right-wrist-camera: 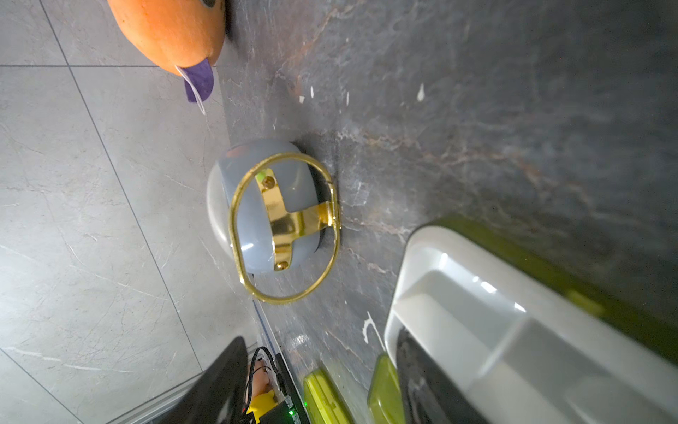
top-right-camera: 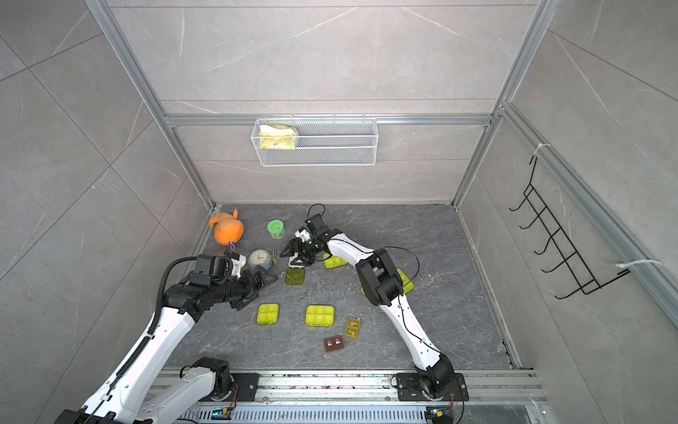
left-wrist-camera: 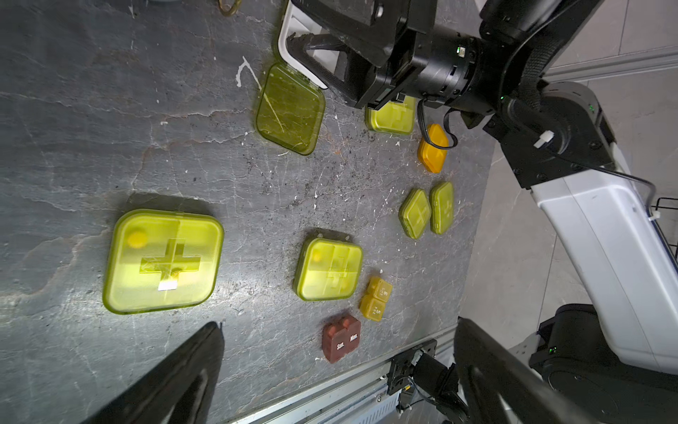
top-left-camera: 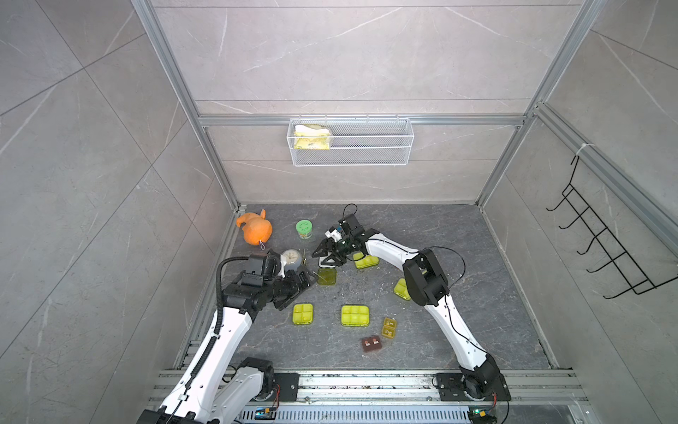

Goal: Close pillboxes
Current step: Move the pillbox to the center of the board.

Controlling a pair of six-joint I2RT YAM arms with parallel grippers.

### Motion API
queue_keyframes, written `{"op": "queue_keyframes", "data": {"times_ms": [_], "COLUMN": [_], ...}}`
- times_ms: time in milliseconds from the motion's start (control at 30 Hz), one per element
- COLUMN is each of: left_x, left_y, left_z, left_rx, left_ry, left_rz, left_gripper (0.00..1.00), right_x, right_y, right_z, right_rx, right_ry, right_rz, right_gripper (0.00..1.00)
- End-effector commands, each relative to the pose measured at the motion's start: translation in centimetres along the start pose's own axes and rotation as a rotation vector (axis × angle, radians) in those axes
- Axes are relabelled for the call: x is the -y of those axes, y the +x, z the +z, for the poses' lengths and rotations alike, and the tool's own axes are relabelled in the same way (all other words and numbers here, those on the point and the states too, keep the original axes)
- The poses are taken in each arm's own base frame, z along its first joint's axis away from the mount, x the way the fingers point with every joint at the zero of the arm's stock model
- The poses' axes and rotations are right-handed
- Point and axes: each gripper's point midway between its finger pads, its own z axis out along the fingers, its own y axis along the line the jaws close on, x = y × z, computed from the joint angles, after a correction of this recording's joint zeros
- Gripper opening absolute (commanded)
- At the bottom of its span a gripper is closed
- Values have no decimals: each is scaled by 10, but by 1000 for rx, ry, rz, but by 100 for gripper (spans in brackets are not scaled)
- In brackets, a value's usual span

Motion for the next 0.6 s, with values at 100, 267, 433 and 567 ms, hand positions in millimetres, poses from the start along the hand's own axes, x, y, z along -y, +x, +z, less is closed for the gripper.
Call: {"op": "queue_keyframes", "data": {"times_ms": [100, 267, 433, 567], "left_x": [3, 2, -2, -1], "left_y": [8, 11, 16, 18], "left_z": [-10, -7, -2, 6], "left_rx": [19, 18, -6, -25], "left_ry": [45, 63, 66, 101], "left_rz": [29, 12, 7, -13], "left_gripper": [100, 100, 99, 99], "right_x": [12, 19, 25, 25], "right_y": [23, 43, 67, 82], "right_z": [-15, -28, -41, -51], "right_rx": [-20, -24, -26, -27], "right_ry": [54, 60, 64, 65], "right_rz": [9, 14, 18, 10], "right_gripper": [67, 67, 67, 67]}}
